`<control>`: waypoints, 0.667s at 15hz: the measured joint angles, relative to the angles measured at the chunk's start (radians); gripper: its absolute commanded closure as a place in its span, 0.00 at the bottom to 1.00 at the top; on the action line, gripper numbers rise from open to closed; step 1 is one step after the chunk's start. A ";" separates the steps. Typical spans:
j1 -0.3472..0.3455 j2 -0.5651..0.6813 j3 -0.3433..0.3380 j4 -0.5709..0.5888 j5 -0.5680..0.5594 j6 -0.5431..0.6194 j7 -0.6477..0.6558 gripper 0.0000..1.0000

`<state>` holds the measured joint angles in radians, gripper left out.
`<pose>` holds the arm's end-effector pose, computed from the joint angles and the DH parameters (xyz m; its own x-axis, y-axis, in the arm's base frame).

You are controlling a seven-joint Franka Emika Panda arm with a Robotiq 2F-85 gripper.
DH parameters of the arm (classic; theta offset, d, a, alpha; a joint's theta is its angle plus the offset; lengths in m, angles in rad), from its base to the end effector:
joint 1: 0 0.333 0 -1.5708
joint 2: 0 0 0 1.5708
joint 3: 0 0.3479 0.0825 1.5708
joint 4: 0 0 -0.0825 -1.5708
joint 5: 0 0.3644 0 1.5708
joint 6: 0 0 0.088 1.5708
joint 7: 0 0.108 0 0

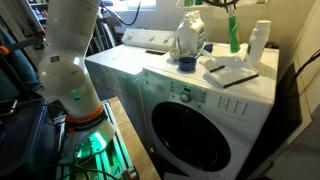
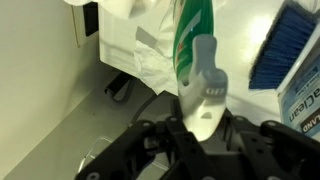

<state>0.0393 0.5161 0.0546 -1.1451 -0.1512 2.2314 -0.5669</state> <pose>0.7443 0.0528 0.6013 0.6475 0.6573 0.3856 0.5301 -0.7520 0.3917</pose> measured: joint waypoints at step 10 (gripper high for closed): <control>-0.034 0.034 -0.004 0.018 0.013 -0.046 -0.039 0.32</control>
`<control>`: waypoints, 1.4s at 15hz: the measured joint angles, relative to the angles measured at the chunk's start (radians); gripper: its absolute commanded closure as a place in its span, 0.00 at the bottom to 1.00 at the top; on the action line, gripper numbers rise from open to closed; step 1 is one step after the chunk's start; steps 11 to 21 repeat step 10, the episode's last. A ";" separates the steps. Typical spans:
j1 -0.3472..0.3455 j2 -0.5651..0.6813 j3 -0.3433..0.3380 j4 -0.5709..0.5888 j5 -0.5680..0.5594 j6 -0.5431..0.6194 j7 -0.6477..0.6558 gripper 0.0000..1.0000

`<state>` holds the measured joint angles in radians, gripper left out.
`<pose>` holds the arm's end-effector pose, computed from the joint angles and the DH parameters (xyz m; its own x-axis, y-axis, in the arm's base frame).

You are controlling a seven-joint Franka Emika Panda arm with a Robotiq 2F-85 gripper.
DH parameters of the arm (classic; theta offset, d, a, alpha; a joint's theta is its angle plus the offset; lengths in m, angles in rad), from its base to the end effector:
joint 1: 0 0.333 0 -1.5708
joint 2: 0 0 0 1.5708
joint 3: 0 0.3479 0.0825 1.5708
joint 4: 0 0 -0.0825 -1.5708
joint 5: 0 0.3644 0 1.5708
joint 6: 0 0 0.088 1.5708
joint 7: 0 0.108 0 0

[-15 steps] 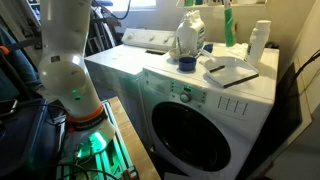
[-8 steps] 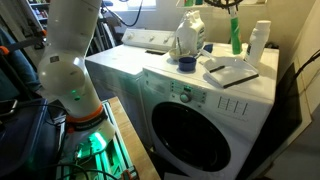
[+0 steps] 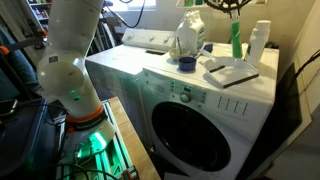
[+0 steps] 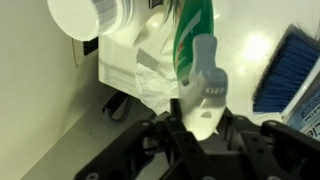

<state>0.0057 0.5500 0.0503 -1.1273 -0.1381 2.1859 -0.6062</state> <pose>0.7523 0.0250 0.5788 0.6778 0.6547 0.3346 0.5463 -0.7530 0.3668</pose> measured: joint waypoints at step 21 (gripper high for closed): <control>-0.016 -0.074 0.005 0.078 0.066 0.098 -0.005 0.00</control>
